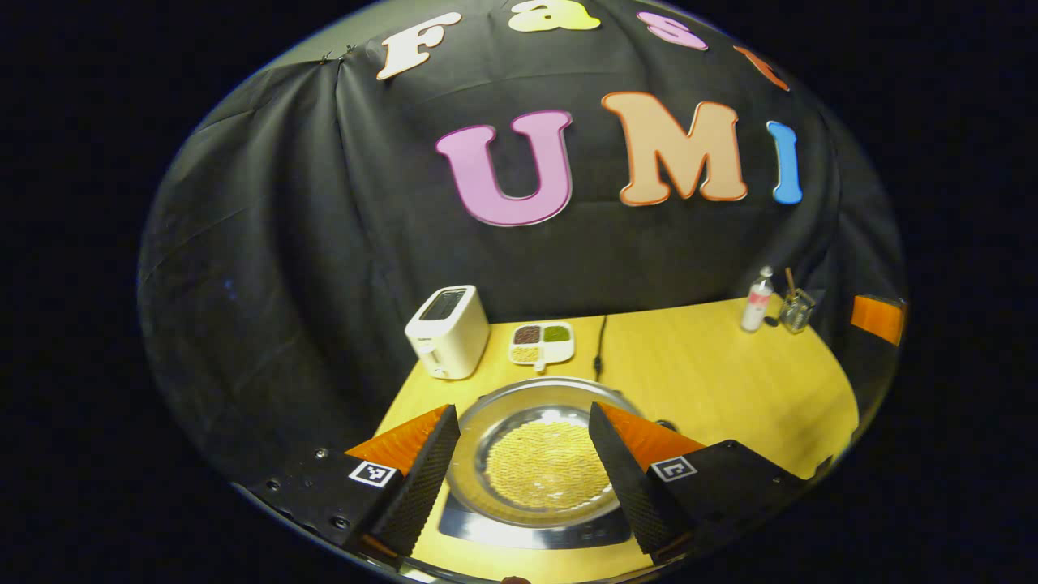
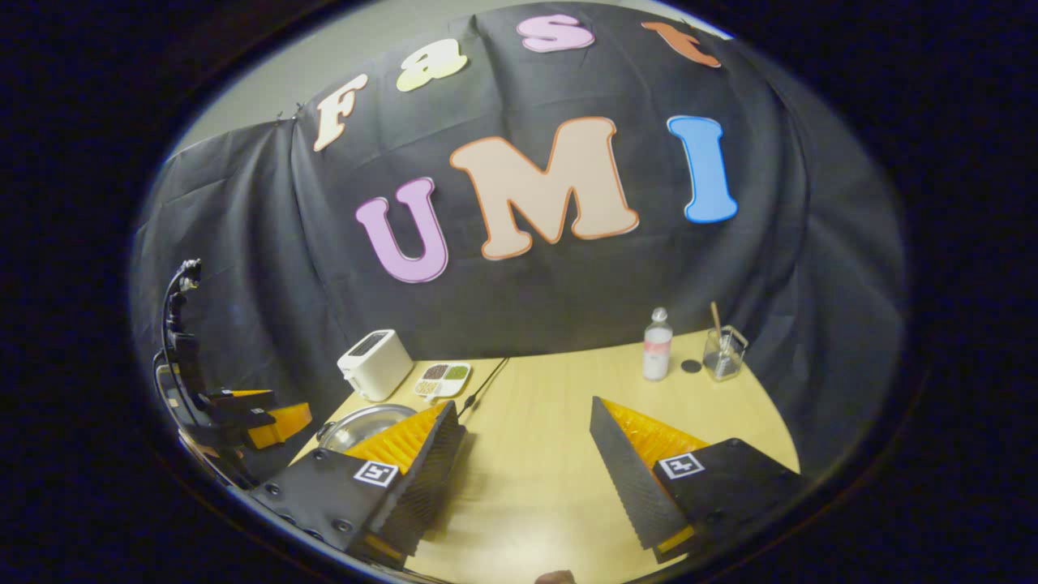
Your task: First push the handle of the pot to place it horizontally, then grasp the pot with both hands and set it on the induction cooktop.
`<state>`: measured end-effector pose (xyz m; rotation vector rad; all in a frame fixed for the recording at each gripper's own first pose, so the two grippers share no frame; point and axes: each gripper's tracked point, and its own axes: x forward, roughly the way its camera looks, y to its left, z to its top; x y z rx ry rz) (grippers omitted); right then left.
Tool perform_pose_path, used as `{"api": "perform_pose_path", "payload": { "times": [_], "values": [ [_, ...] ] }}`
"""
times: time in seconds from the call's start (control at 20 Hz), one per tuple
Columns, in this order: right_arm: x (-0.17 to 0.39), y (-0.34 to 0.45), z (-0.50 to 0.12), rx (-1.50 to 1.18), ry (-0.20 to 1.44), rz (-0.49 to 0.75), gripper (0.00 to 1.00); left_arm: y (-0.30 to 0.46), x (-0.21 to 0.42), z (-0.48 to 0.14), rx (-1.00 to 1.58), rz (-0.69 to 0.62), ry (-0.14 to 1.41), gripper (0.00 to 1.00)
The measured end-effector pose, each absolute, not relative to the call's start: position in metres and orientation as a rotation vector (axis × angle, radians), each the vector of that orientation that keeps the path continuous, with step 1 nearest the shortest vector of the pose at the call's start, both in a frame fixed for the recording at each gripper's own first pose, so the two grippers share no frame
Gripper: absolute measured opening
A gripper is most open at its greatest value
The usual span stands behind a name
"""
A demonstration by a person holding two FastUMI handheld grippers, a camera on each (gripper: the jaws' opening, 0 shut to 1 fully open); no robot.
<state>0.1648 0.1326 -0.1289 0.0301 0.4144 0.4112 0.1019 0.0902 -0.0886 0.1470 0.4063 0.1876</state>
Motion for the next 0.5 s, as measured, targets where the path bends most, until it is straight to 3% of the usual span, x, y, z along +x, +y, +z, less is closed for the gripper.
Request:
{"api": "perform_pose_path", "payload": {
  "times": [0.5],
  "values": [
    [0.155,0.009,-0.026,0.026,0.205,0.373,0.91,-0.07,0.085,-0.02,0.086,0.114,0.093,0.98]
  ]
}}
